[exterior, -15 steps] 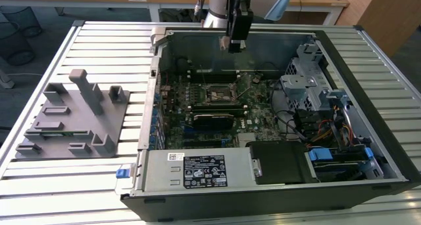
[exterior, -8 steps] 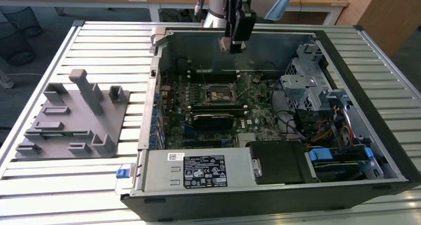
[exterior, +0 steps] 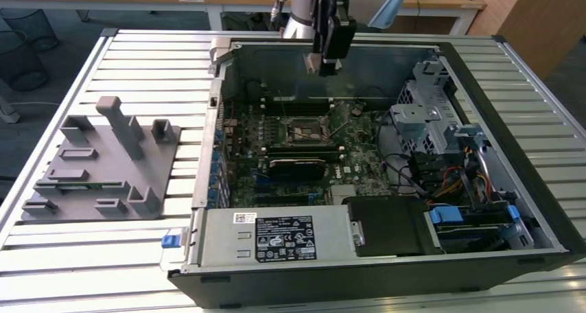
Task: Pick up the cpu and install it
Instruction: 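Place the cpu into insertion slot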
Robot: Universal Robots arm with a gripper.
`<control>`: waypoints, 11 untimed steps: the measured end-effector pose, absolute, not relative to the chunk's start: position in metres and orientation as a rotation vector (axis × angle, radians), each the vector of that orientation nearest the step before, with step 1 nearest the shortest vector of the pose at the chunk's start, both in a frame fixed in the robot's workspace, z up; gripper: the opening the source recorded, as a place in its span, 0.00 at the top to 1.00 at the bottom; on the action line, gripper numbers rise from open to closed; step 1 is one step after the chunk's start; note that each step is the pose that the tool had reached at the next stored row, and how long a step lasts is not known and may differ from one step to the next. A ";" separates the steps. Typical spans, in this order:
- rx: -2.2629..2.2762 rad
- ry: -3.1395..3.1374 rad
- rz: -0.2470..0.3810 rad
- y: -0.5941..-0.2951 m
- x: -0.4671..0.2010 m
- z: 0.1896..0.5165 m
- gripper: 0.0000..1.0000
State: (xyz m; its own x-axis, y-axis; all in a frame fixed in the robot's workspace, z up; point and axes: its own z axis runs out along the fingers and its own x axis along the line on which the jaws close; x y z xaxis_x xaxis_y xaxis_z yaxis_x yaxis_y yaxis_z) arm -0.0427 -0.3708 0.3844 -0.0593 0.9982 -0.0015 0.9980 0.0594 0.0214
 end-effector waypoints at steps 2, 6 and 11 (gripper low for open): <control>2.144 2.275 0.023 -0.371 -0.043 0.383 0.46; 2.144 2.275 0.023 -0.371 -0.043 0.381 0.46; 2.115 2.302 0.023 -0.371 -0.043 0.377 0.46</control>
